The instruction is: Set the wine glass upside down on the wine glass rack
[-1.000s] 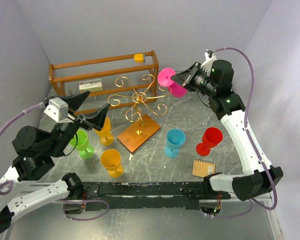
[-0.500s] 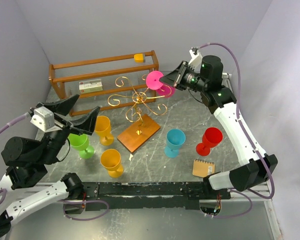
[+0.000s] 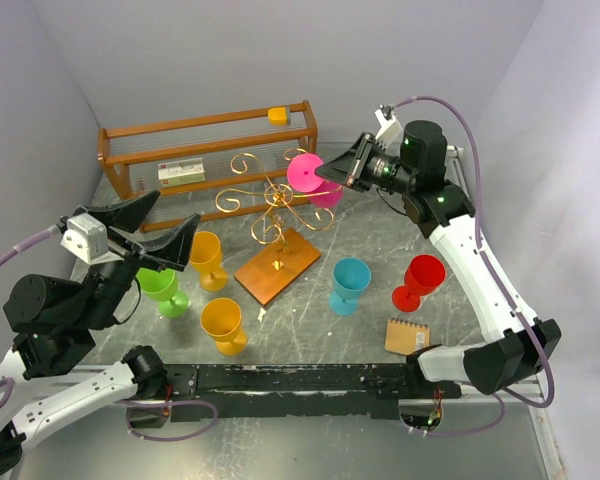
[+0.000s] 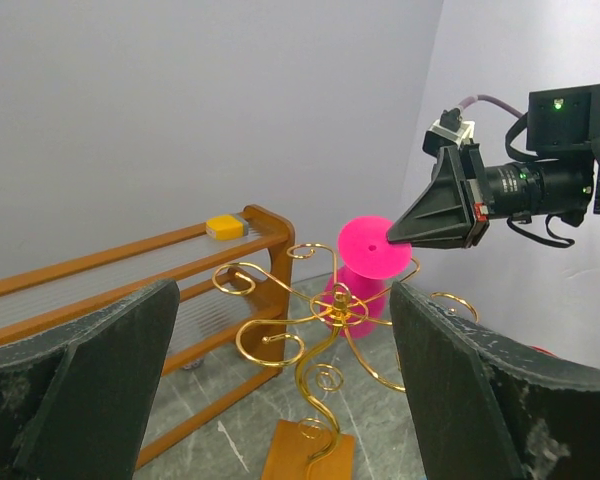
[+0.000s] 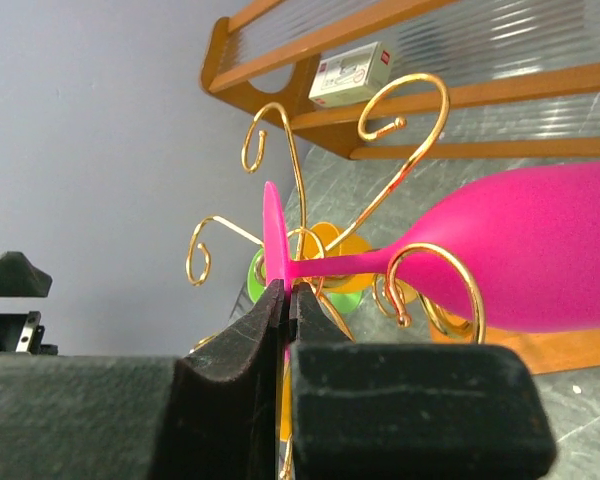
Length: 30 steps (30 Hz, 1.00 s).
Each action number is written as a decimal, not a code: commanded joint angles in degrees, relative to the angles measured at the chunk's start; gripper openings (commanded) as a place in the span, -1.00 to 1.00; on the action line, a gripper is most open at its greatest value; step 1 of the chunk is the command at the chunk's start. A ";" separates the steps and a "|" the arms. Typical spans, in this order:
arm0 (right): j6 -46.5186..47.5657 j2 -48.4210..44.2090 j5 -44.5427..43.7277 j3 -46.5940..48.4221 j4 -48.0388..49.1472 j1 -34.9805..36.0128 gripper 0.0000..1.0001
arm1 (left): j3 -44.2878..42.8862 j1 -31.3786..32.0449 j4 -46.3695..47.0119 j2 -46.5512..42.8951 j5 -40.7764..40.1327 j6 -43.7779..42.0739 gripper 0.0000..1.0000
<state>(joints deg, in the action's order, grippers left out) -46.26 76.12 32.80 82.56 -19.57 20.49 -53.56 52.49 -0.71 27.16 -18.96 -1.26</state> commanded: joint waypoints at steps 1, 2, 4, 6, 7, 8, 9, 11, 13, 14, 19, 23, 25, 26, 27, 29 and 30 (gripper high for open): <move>-1.69 -2.83 1.45 -2.55 2.31 0.34 -1.00 | 0.39 0.23 0.80 -0.06 -0.97 0.68 0.93; -2.32 -3.24 1.48 -3.37 3.00 0.34 -1.00 | 0.39 0.18 0.78 0.04 -1.06 0.84 0.93; -3.58 -4.06 1.58 -5.20 4.12 0.34 -1.00 | 0.45 0.25 0.83 0.07 -1.03 1.07 0.93; -4.29 -4.90 1.71 -6.17 4.87 0.34 -1.00 | 0.70 0.16 1.21 0.09 -0.83 1.17 0.93; -4.29 -5.30 1.37 -6.34 4.78 0.36 -1.00 | 0.78 0.16 1.31 0.04 -0.82 1.25 0.93; -4.12 -5.82 0.72 -6.44 4.43 0.34 -1.00 | 0.82 0.19 1.37 0.07 -0.95 1.26 0.93; -3.87 -6.26 -0.16 -6.45 3.85 0.34 -1.00 | 0.90 0.22 1.40 0.11 -0.97 1.26 0.93; -3.39 -6.93 -2.10 -6.45 2.60 0.34 -1.00 | 0.90 0.19 1.50 0.21 -1.22 1.26 0.93; -3.11 -7.74 -4.26 -6.72 1.58 0.34 -1.00 | 0.93 0.17 1.50 0.35 -1.42 1.26 0.93; -3.01 -8.18 -5.14 -6.98 1.32 0.36 -1.00 | 0.92 0.16 1.41 0.40 -1.43 1.26 0.92; -2.95 -9.75 -9.67 -7.88 -0.62 0.34 -1.00 | 0.73 0.19 1.15 0.66 -1.73 1.26 0.92; -2.45 -10.13 -13.48 -6.81 -3.34 0.34 -1.00 | 0.46 0.22 0.73 0.70 -2.05 1.26 0.92; -2.39 -10.48 -14.68 -6.63 -3.53 0.34 -1.00 | 0.47 0.21 0.62 0.68 -1.96 1.26 0.92; -2.50 -10.81 -15.27 -6.67 -3.49 0.34 -1.00 | 0.47 0.16 0.68 0.70 -2.02 1.31 0.92; -2.47 -10.99 -15.57 -6.79 -3.26 0.34 -1.00 | 0.43 0.16 0.70 0.70 -2.04 1.26 0.93; -2.35 -11.07 -16.50 -6.51 -3.55 0.34 -1.00 | 0.47 0.20 0.66 0.68 -2.17 1.25 0.93; -2.27 -11.07 -16.96 -6.52 -3.43 0.32 -1.00 | 0.45 0.16 0.63 0.76 -2.26 1.26 0.93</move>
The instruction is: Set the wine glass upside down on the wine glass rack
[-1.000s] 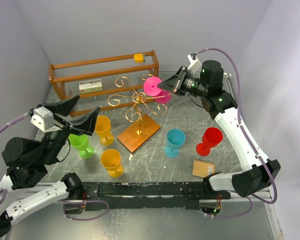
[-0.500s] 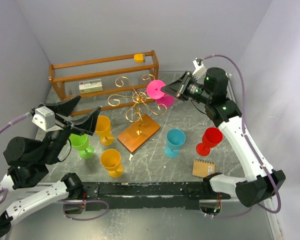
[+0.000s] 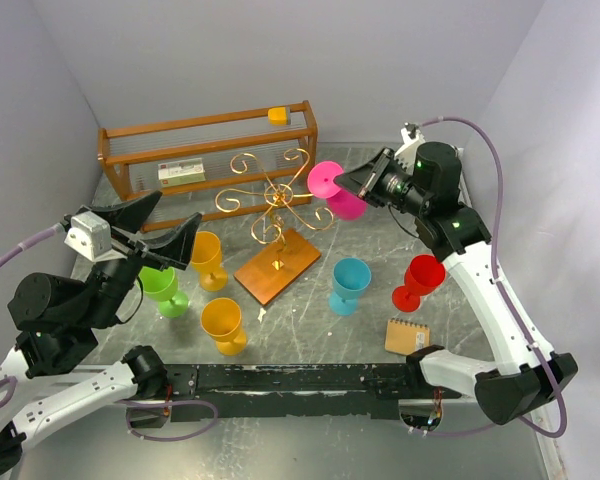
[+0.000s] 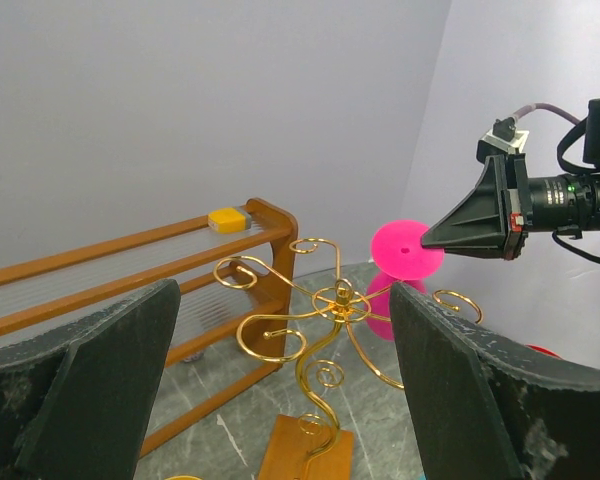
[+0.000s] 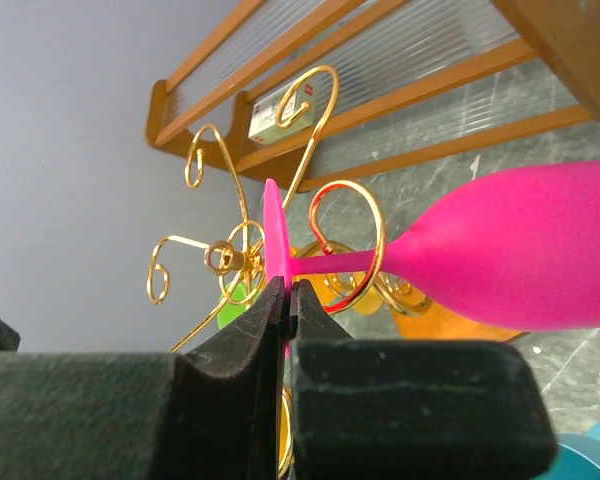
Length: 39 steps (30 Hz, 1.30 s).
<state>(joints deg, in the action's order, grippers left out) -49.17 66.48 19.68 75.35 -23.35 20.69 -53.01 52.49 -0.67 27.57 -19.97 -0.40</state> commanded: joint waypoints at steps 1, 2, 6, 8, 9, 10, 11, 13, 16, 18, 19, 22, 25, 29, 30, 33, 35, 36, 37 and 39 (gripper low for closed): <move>0.73 -1.47 -4.06 0.53 0.71 0.14 -1.00 | -0.03 0.17 0.58 0.37 -1.36 0.40 0.93; 0.74 -1.31 -4.25 0.43 0.78 0.14 -1.00 | 0.01 0.22 0.59 0.43 -1.39 0.40 0.93; 1.25 -0.64 -5.07 0.51 1.51 0.19 -1.00 | -0.16 0.18 0.34 0.75 -1.39 0.40 0.93; 1.71 -0.08 -5.68 0.50 2.11 0.14 -1.00 | -0.16 0.16 0.35 0.87 -1.33 0.40 0.93; 1.94 0.27 -5.67 0.64 2.37 0.14 -1.00 | -0.17 0.19 0.37 0.94 -1.31 0.40 0.93; 2.11 0.71 -5.57 0.86 2.56 0.14 -1.00 | -0.16 0.16 0.34 0.97 -1.30 0.38 0.93; 2.22 1.16 -5.34 0.99 2.90 0.14 -1.00 | -0.16 0.21 0.32 1.07 -1.35 0.40 0.93; 2.40 2.13 -4.48 1.19 3.90 0.14 -1.00 | -0.16 0.17 0.36 1.09 -1.39 0.40 0.93; 2.64 3.45 -3.92 1.45 4.59 0.14 -1.00 | -0.08 0.21 0.64 1.23 -1.45 0.48 0.93; 2.54 4.22 -3.55 1.38 5.08 0.15 -1.00 | -0.15 0.11 0.60 1.30 -1.40 0.49 0.94; 2.42 4.52 -3.26 1.44 5.07 0.15 -0.98 | -0.27 0.12 0.47 1.37 -1.39 0.42 0.94; 2.62 5.66 -2.76 2.29 4.55 0.15 -0.88 | -0.80 0.08 -0.43 1.78 -2.87 0.23 0.94; 2.72 6.28 -2.67 2.78 4.14 0.15 -0.59 | -1.04 0.10 -1.02 2.27 -4.06 0.15 0.95; 3.00 6.23 -3.25 2.70 3.77 0.16 -0.23 | -1.50 0.03 -1.65 2.83 -3.86 0.14 0.95; 3.19 6.25 -3.45 2.74 3.68 0.17 -0.17 | -1.50 -0.01 -1.67 2.89 -3.78 0.14 0.95; 4.22 6.05 -3.82 3.16 3.07 0.13 -0.07 | -1.52 0.05 -1.74 3.06 -3.44 -0.07 0.96; 4.89 5.97 -4.04 3.64 2.59 0.14 0.00 | -1.64 0.03 -1.89 3.20 -2.80 -0.20 0.96; 5.33 5.95 -4.27 3.92 2.31 0.14 0.04 | -1.72 0.06 -2.01 3.31 -2.65 -0.21 0.96; 5.74 5.94 -4.55 4.27 1.85 0.20 0.08 | -1.80 -0.01 -2.17 3.48 -2.44 -0.24 0.96; 6.57 5.76 -5.02 4.76 1.17 0.15 0.15 | -2.02 0.03 -2.38 3.75 -2.00 -0.31 0.97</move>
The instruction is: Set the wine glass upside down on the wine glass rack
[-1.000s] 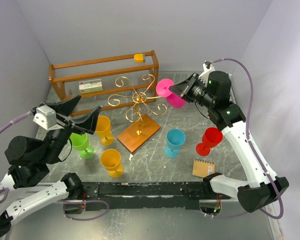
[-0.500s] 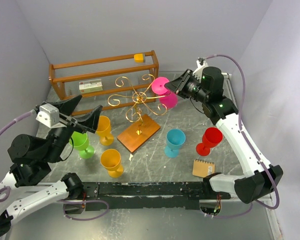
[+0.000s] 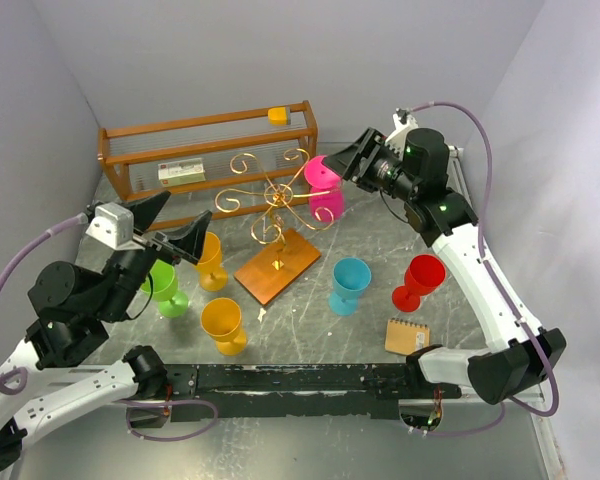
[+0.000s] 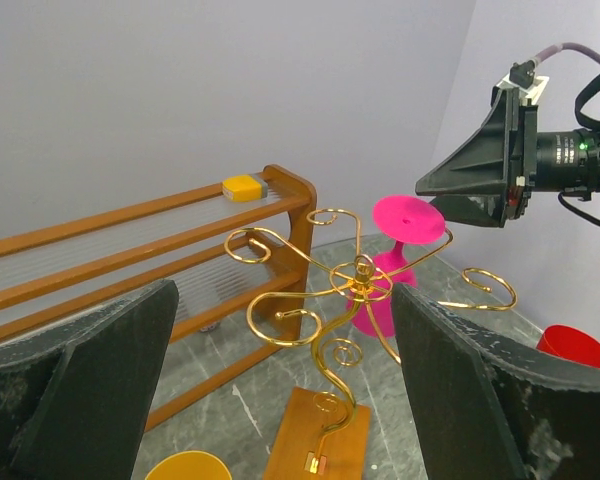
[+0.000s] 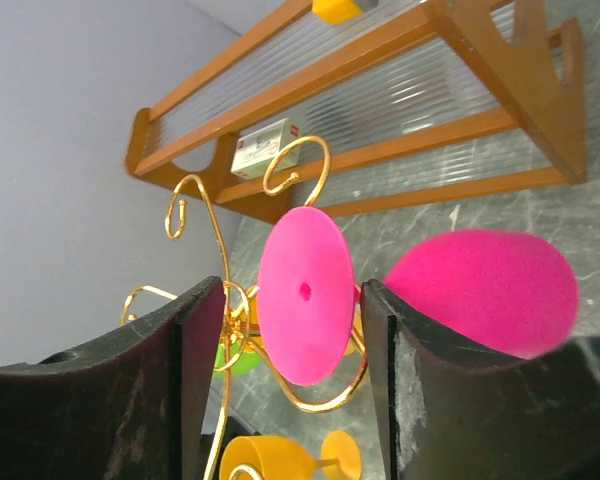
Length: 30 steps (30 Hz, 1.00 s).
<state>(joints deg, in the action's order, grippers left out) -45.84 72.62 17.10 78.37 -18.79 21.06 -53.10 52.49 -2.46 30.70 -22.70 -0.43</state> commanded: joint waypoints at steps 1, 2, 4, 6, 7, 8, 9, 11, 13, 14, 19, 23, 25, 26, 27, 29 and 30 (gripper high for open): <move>3.77 -0.56 -2.76 1.78 -3.56 -0.23 0.18 | -1.99 0.00 -0.67 0.88 1.07 -0.33 0.98; 4.29 -0.81 -3.30 1.80 -3.86 -0.23 0.20 | -2.05 -0.02 -0.82 1.04 1.34 -0.36 0.99; 4.97 -1.41 -4.37 1.49 -4.35 -0.19 0.26 | -2.26 0.00 -1.04 1.49 1.59 -0.29 1.00; 5.51 -2.15 -4.89 0.95 -4.51 -0.23 0.32 | -2.31 0.06 -1.22 1.72 2.13 -0.46 0.98; 5.81 -2.54 -4.91 0.65 -4.57 -0.23 0.34 | -2.17 0.02 -1.09 1.73 2.70 -0.72 0.98; 6.11 -2.83 -4.86 0.46 -4.77 -0.23 0.35 | -2.04 -0.01 -0.94 1.71 3.35 -0.91 0.98; 6.43 -3.05 -4.94 0.44 -5.22 -0.21 0.36 | -1.82 0.03 -0.80 1.73 3.70 -0.97 0.98; 7.19 -3.90 -5.49 0.56 -6.48 -0.18 0.37 | -1.82 -0.01 -0.75 1.85 4.06 -0.89 0.98; 7.95 -5.10 -6.09 0.51 -7.85 -0.23 0.37 | -1.98 0.03 -1.21 2.06 3.97 -0.74 0.98; 8.35 -5.91 -6.56 0.48 -8.69 -0.23 0.37 | -2.11 0.03 -1.25 2.08 3.83 -0.65 0.98; 10.14 -10.57 -12.12 -0.23 -16.63 -0.23 0.37 | -2.09 -0.02 -1.38 2.08 3.40 0.22 0.98; 10.61 -15.21 -19.51 -2.65 -25.95 -0.22 0.34 | -2.09 0.03 -1.28 2.30 3.75 0.67 0.98; 10.51 -17.43 -21.46 -4.56 -30.11 -0.25 0.31 | -2.09 -0.02 -1.17 2.43 4.10 0.98 0.98; 10.27 -18.63 -21.98 -6.05 -32.03 -0.23 0.28 | -2.09 -0.02 -1.17 2.44 4.42 1.23 0.97; 10.13 -19.44 -22.04 -6.87 -33.37 -0.27 0.25 | -2.10 0.01 -1.18 2.44 4.68 1.44 0.98; 10.43 -20.66 -20.86 -10.06 -35.46 -0.23 0.17 | -2.01 0.01 -1.01 2.29 4.96 1.65 0.98; 10.89 -20.99 -19.68 -11.54 -36.21 -0.23 0.14 | -1.86 0.04 -0.85 2.19 4.95 1.78 0.98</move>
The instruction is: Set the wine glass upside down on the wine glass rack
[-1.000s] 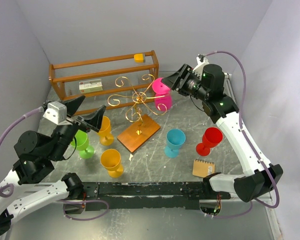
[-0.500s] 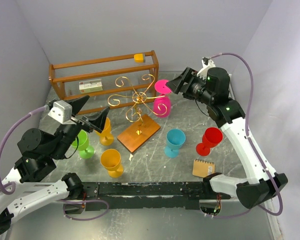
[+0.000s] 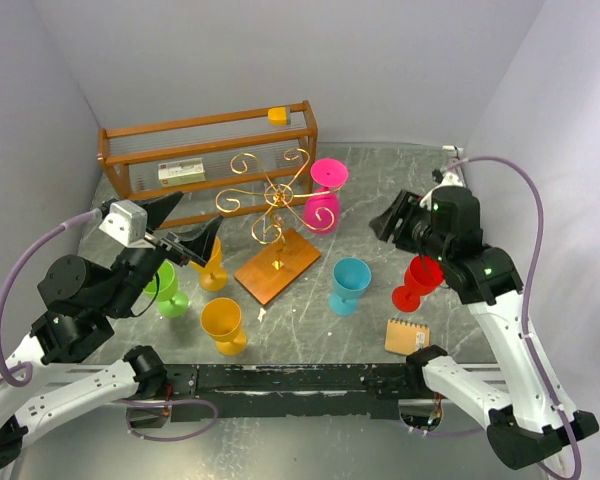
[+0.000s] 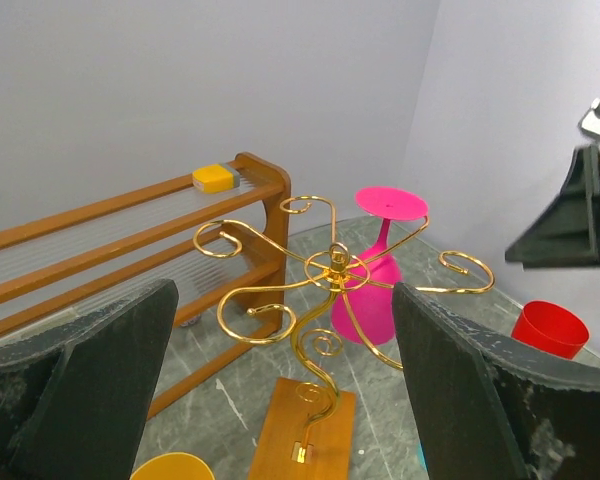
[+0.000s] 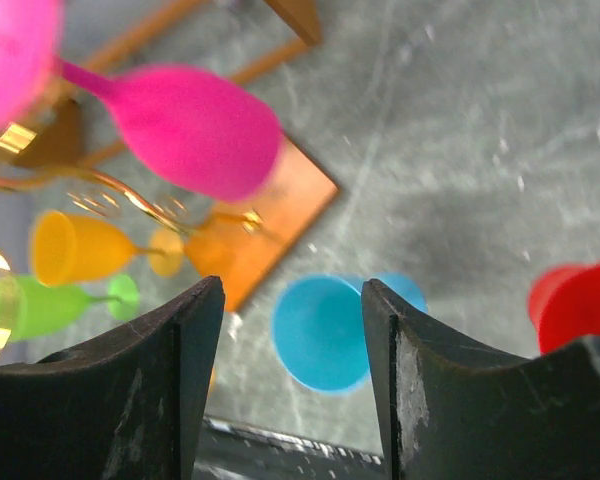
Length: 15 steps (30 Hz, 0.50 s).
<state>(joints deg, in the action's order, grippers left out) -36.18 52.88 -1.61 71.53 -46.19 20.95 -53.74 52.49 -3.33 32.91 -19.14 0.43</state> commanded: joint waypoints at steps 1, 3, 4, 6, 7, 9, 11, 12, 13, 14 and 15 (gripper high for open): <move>1.61 -1.37 0.11 -6.00 -9.39 -0.10 0.12 | -1.12 0.00 0.23 -0.12 1.27 1.05 0.98; 1.62 -1.38 1.16 -8.17 -10.98 -0.11 0.08 | -0.68 -0.02 0.67 -0.29 0.99 1.29 0.98; 1.64 -1.52 1.57 -9.11 -11.70 -0.07 0.05 | -0.64 0.01 0.87 -0.22 0.95 1.44 0.98; 1.64 -2.14 2.56 -10.62 -12.63 -0.05 0.02 | -0.78 0.01 0.84 -0.06 1.08 1.97 0.98; 1.59 -2.60 2.72 -11.35 -12.87 -0.03 0.01 | -0.76 0.00 0.65 0.03 1.26 2.21 0.99; 1.71 -2.73 3.29 -12.32 -13.10 -0.03 -0.01 | -0.71 0.03 0.43 -0.07 1.69 2.47 0.98; 2.43 -1.90 4.36 -13.57 -12.62 0.04 -0.03 | -0.41 0.03 0.73 -0.24 1.61 2.67 0.96; 2.63 -1.24 4.14 -13.81 -12.22 0.18 -0.04 | -0.14 -0.01 1.03 -0.41 1.43 2.73 0.95; 2.68 -0.73 3.61 -15.14 -11.80 0.41 -0.05 | 0.19 0.00 1.41 -0.58 1.31 2.74 0.95; 2.46 -0.32 3.09 -15.90 -11.28 0.79 -0.05 | 0.44 -0.02 1.66 -0.79 1.24 2.80 0.95; 2.30 -0.10 2.76 -16.43 -10.53 1.15 -0.05 | 0.74 -0.02 1.85 -1.01 1.13 2.95 0.94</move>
<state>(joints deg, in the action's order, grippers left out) -34.65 51.70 1.54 57.67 -57.91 21.12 -53.71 52.49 -3.27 32.88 -18.74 2.44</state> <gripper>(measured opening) 0.478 0.976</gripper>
